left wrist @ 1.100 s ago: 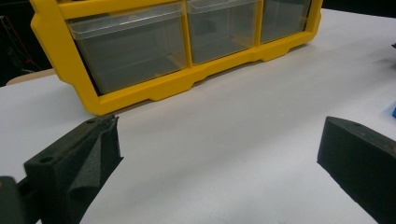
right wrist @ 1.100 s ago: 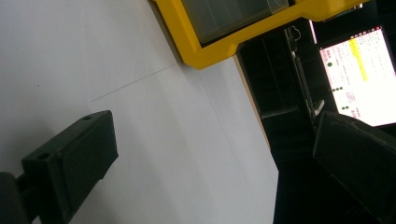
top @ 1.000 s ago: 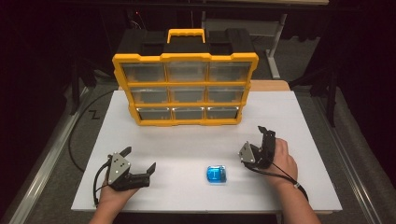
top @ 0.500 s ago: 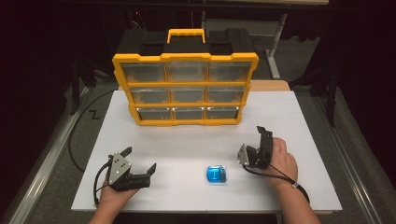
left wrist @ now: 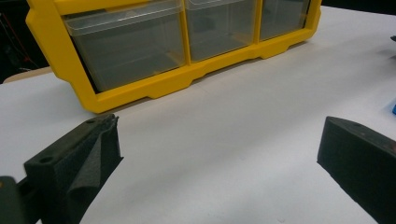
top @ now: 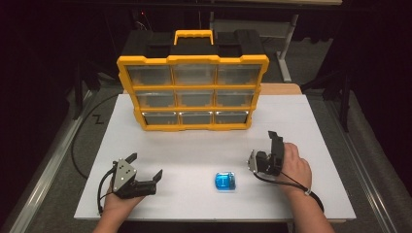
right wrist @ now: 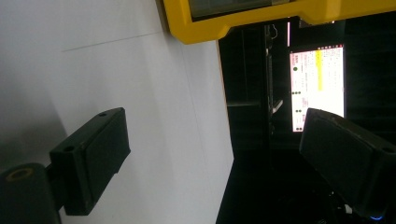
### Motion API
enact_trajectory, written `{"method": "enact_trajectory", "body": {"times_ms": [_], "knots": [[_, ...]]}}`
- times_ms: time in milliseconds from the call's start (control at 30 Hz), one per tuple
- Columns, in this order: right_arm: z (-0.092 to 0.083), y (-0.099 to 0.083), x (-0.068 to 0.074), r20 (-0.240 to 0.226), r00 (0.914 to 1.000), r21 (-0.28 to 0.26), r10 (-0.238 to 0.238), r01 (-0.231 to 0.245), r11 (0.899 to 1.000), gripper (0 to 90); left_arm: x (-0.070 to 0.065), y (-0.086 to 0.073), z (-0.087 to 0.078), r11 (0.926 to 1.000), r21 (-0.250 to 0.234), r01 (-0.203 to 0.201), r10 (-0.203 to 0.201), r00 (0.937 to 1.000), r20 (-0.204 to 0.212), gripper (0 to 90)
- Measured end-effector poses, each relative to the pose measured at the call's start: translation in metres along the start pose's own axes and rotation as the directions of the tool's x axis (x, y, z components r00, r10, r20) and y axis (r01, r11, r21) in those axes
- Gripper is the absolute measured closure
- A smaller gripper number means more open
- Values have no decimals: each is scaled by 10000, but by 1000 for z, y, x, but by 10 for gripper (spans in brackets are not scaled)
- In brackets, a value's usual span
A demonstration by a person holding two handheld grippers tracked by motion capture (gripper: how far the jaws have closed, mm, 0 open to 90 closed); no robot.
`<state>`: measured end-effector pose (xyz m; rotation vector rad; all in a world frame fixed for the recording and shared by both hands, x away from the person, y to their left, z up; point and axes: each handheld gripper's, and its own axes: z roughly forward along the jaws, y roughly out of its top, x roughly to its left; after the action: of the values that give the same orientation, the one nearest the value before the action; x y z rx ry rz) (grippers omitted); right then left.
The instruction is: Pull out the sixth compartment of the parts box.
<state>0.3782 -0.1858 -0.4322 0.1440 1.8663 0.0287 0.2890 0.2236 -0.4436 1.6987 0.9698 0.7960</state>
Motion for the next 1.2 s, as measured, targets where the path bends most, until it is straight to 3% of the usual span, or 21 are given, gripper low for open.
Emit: {"method": "enact_trajectory", "body": {"times_ms": [400, 667, 1000, 1200], "knots": [[-2, 2, 4, 43, 9996, 47, -279, 279, 9996, 257, 0, 0, 0, 10000, 14, 96, -96, 10000, -1, 3], [-6, 5, 3, 463, 9975, -114, -530, 535, 9985, 404, 0, -1, 0, 9999, -104, -91, 90, 9998, -158, 3], [-6, 14, 6, 724, 9960, -248, -517, 536, 9983, 436, 1, -1, 0, 9998, -151, -121, 118, 9998, -185, 3], [-8, 25, 2, 627, 9970, -266, -454, 471, 9985, 463, 2, -2, 0, 9997, -254, 29, -29, 10000, -17, 6]]}}
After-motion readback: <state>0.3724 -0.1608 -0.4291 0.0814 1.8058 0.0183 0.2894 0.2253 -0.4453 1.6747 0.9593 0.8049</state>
